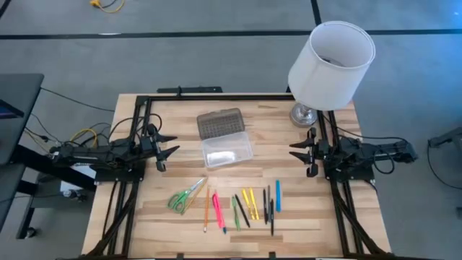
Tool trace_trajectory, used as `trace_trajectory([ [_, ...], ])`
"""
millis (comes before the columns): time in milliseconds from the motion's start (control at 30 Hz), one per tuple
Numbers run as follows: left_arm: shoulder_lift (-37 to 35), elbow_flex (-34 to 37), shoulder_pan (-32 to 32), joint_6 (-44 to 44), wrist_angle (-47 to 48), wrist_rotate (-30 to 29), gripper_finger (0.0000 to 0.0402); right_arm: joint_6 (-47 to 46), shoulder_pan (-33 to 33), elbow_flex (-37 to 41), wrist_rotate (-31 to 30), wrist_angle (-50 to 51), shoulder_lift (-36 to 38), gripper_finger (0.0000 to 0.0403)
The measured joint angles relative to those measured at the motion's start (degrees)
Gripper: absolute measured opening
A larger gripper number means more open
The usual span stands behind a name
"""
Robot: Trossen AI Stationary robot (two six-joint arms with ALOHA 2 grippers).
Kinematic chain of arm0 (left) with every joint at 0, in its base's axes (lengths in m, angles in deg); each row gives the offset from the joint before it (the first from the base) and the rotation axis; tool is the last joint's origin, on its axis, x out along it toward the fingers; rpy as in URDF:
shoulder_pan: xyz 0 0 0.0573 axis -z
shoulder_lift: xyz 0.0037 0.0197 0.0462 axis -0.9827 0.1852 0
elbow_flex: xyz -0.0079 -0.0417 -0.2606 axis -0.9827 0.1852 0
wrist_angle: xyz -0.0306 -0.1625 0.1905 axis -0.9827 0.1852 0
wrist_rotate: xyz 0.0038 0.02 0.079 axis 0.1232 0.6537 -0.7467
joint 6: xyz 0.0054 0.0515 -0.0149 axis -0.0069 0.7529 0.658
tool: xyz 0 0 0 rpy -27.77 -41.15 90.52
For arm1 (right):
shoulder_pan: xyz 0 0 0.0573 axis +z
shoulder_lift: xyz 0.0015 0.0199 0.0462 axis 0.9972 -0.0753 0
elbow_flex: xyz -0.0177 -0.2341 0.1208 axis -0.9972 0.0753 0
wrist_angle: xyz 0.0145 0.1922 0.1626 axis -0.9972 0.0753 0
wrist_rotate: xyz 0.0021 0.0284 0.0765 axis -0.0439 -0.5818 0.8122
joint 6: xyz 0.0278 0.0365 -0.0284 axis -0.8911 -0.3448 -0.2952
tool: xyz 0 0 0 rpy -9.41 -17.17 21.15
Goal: Pick & place school supplies into a supply box
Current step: Put the blue pen into the transparent supply box
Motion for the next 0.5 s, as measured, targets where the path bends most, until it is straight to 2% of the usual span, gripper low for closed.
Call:
trace_trajectory([
  [500,0.0,0.0,0.0,-0.3,0.0,0.0,0.0167,0.0,0.0,0.0,0.0,0.0,0.0,0.0118],
])
